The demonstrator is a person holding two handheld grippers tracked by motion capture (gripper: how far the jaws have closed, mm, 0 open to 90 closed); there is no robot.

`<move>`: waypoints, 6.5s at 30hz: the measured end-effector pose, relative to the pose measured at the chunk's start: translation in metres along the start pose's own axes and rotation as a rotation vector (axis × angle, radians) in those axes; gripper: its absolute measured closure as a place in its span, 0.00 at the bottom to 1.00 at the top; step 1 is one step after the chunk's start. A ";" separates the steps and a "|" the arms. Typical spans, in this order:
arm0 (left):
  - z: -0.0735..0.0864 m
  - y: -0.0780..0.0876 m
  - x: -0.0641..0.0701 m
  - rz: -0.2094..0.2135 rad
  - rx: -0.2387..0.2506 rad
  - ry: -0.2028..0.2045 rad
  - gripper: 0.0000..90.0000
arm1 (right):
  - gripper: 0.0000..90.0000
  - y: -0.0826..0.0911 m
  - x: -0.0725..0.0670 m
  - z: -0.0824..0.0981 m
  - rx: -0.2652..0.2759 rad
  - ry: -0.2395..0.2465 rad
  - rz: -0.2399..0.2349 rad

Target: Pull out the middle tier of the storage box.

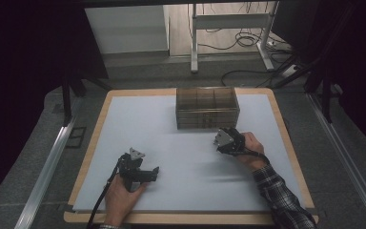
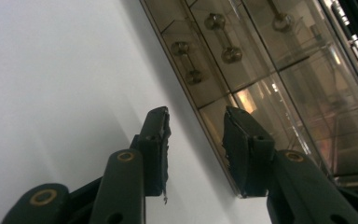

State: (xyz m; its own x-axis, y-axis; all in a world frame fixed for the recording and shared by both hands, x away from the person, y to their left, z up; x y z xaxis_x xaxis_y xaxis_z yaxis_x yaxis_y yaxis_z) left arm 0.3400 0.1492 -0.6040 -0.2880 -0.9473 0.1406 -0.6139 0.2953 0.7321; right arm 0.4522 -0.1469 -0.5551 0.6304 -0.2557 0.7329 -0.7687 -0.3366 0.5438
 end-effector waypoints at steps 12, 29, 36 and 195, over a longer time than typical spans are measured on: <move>0.000 0.000 0.000 0.000 -0.004 -0.005 0.00 | 0.71 -0.011 0.002 -0.008 -0.033 0.113 0.085; 0.000 0.000 0.000 0.000 -0.003 -0.005 0.00 | 0.76 -0.027 0.008 -0.023 -0.086 0.303 0.192; 0.000 0.000 0.000 0.000 -0.003 -0.005 0.00 | 0.78 -0.033 0.008 -0.029 -0.110 0.385 0.232; 0.000 0.000 0.000 0.000 -0.003 -0.006 0.00 | 0.76 -0.015 0.069 0.004 0.077 -0.016 -0.638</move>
State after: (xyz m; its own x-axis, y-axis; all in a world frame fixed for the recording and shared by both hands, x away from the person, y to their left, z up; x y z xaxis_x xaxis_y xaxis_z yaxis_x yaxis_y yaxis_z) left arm 0.3398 0.1497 -0.6040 -0.2924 -0.9465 0.1368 -0.6115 0.2951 0.7341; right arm 0.5075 -0.1629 -0.5147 0.9633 0.0028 0.2685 -0.2326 -0.4907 0.8397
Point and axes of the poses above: each handheld gripper's, and its own axes: y roughly backward along the jaws, z roughly out of its underside, x roughly to its right, the point moved 7 cm from there along -y, roughly forward along the jaws, and after that the axes turned 7 degrees about y, right-handed, at the moved point
